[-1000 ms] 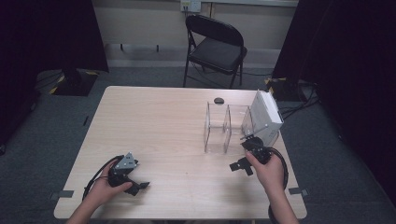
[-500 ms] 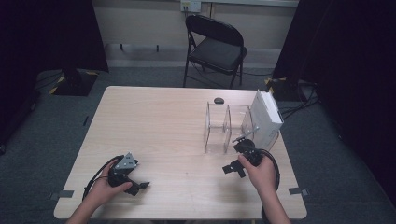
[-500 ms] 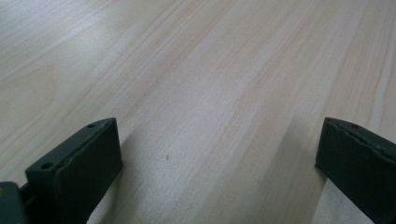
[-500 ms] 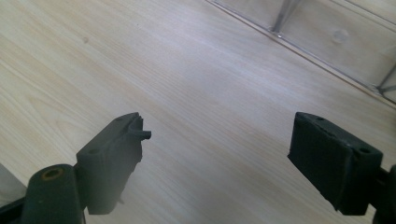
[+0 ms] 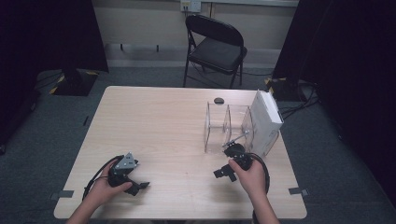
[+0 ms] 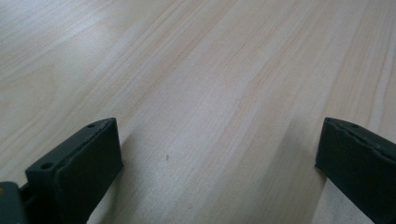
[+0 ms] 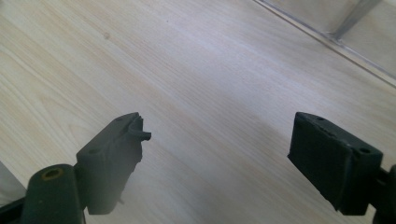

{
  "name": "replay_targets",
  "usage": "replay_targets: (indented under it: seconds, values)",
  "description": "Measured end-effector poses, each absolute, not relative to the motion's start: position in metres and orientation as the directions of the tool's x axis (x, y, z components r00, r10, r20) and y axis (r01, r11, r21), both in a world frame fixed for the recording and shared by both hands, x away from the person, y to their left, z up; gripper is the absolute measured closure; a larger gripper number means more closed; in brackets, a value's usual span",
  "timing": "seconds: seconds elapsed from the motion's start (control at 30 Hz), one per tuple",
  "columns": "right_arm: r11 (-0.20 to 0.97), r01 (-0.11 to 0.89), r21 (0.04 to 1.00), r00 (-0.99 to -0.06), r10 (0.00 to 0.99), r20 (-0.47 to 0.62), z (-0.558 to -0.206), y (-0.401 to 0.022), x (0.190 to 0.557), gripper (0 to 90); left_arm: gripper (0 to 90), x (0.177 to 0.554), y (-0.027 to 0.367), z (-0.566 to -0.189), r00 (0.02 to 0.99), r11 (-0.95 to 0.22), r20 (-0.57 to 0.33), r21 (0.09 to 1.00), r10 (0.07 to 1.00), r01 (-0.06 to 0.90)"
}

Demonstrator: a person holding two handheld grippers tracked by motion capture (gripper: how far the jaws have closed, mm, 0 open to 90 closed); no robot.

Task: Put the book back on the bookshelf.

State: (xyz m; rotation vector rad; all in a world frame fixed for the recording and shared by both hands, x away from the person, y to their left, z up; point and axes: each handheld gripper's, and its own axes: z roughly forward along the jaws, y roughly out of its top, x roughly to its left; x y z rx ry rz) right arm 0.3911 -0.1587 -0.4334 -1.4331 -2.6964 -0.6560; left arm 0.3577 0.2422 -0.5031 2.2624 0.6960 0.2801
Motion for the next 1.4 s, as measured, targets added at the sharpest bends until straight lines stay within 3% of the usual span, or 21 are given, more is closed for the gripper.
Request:
replay_targets:
  seconds: [0.7, 1.4]
  values:
    - [0.531, 0.768, 0.357, -0.622, 0.751, 0.22, -0.459, -0.128, 0.385, 16.3, 0.0, 0.358, 0.242, -0.503, 0.83, -0.581, -0.006, 0.711, 0.558, 0.396]
    - [0.627, 0.682, 0.375, -0.701, 0.707, 0.093, -0.47, -0.105, 0.377, 11.8, 0.0, 0.358, 0.242, -0.503, 0.83, -0.582, -0.005, 0.711, 0.557, 0.395]
